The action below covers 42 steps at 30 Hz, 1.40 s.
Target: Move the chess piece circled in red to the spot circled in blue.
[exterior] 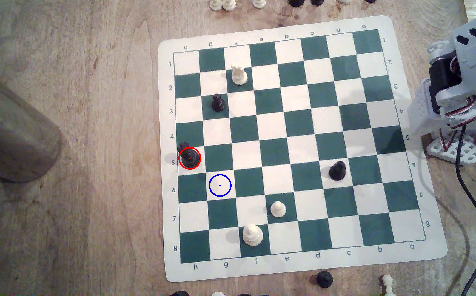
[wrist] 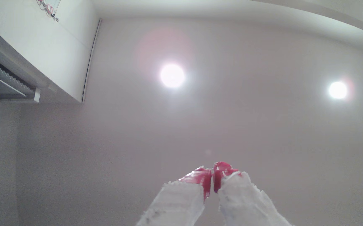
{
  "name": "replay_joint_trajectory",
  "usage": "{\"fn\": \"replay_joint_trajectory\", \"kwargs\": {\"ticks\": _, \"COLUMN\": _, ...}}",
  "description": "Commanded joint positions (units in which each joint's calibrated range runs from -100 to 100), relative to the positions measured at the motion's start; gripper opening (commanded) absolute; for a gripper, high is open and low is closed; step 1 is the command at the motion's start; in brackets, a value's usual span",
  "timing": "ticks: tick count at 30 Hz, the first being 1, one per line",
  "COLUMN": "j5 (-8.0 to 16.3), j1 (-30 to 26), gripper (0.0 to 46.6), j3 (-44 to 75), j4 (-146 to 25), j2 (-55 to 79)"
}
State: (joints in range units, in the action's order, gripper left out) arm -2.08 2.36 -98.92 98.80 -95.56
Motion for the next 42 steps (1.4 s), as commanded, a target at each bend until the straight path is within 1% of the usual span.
{"fn": "replay_joint_trajectory", "kwargs": {"ticks": 1, "j5": 1.3, "j1": -0.3, "gripper": 0.2, "j3": -1.1, "j4": 0.9, "j2": -0.3}}
{"fn": "replay_joint_trajectory", "kwargs": {"ticks": 5, "j5": 1.2, "j1": -1.1, "gripper": 0.2, "j3": -1.1, "j4": -2.7, "j2": -0.3}}
{"fn": "replay_joint_trajectory", "kwargs": {"ticks": 8, "j5": 1.2, "j1": -4.0, "gripper": 0.2, "j3": -0.5, "j4": -15.4, "j2": -0.3}}
{"fn": "replay_joint_trajectory", "kwargs": {"ticks": 9, "j5": 1.2, "j1": -5.0, "gripper": 0.2, "j3": 0.9, "j4": -24.0, "j2": -0.3}}
{"fn": "replay_joint_trajectory", "kwargs": {"ticks": 13, "j5": 1.2, "j1": -5.8, "gripper": 0.2, "j3": 7.1, "j4": -46.9, "j2": -0.2}}
{"fn": "replay_joint_trajectory", "kwargs": {"ticks": 14, "j5": 1.6, "j1": -5.8, "gripper": 0.2, "j3": 11.1, "j4": -61.0, "j2": -0.2}}
{"fn": "replay_joint_trajectory", "kwargs": {"ticks": 17, "j5": 1.6, "j1": -4.4, "gripper": 0.2, "j3": 17.5, "j4": -79.4, "j2": -0.2}}
{"fn": "replay_joint_trajectory", "kwargs": {"ticks": 18, "j5": 1.6, "j1": -3.7, "gripper": 0.2, "j3": 22.1, "j4": -90.3, "j2": -0.2}}
{"fn": "replay_joint_trajectory", "kwargs": {"ticks": 20, "j5": 1.5, "j1": -3.5, "gripper": 0.2, "j3": 26.4, "j4": -101.3, "j2": -0.1}}
{"fn": "replay_joint_trajectory", "kwargs": {"ticks": 22, "j5": 1.7, "j1": -3.1, "gripper": 0.2, "j3": 27.9, "j4": -106.3, "j2": 0.7}}
{"fn": "replay_joint_trajectory", "kwargs": {"ticks": 23, "j5": 1.5, "j1": -3.1, "gripper": 0.2, "j3": 29.6, "j4": -110.8, "j2": 3.1}}
{"fn": "replay_joint_trajectory", "kwargs": {"ticks": 25, "j5": 1.3, "j1": -2.9, "gripper": 4.4, "j3": 31.6, "j4": -115.1, "j2": 6.8}}
{"fn": "replay_joint_trajectory", "kwargs": {"ticks": 26, "j5": 1.3, "j1": -3.2, "gripper": 4.5, "j3": 32.5, "j4": -116.9, "j2": 8.9}}
{"fn": "replay_joint_trajectory", "kwargs": {"ticks": 28, "j5": 1.4, "j1": -3.7, "gripper": 1.4, "j3": 38.6, "j4": -128.0, "j2": 16.7}}
{"fn": "replay_joint_trajectory", "kwargs": {"ticks": 30, "j5": 2.8, "j1": -4.7, "gripper": 2.2, "j3": 43.4, "j4": -133.5, "j2": 22.5}}
{"fn": "replay_joint_trajectory", "kwargs": {"ticks": 32, "j5": 4.8, "j1": -5.0, "gripper": 4.4, "j3": 47.1, "j4": -133.9, "j2": 29.1}}
{"fn": "replay_joint_trajectory", "kwargs": {"ticks": 33, "j5": 5.4, "j1": -4.9, "gripper": 5.1, "j3": 48.3, "j4": -133.9, "j2": 31.4}}
{"fn": "replay_joint_trajectory", "kwargs": {"ticks": 35, "j5": 6.8, "j1": -4.9, "gripper": 7.7, "j3": 51.3, "j4": -135.7, "j2": 35.9}}
{"fn": "replay_joint_trajectory", "kwargs": {"ticks": 36, "j5": 8.1, "j1": -5.1, "gripper": 10.7, "j3": 53.8, "j4": -137.3, "j2": 40.0}}
{"fn": "replay_joint_trajectory", "kwargs": {"ticks": 38, "j5": 9.0, "j1": -5.2, "gripper": 11.9, "j3": 56.3, "j4": -138.4, "j2": 44.5}}
{"fn": "replay_joint_trajectory", "kwargs": {"ticks": 39, "j5": 9.3, "j1": -5.1, "gripper": 12.0, "j3": 57.5, "j4": -138.5, "j2": 46.9}}
{"fn": "replay_joint_trajectory", "kwargs": {"ticks": 40, "j5": 10.1, "j1": -4.9, "gripper": 12.2, "j3": 59.9, "j4": -138.5, "j2": 51.1}}
{"fn": "replay_joint_trajectory", "kwargs": {"ticks": 42, "j5": 10.7, "j1": -4.7, "gripper": 12.3, "j3": 62.4, "j4": -138.4, "j2": 54.9}}
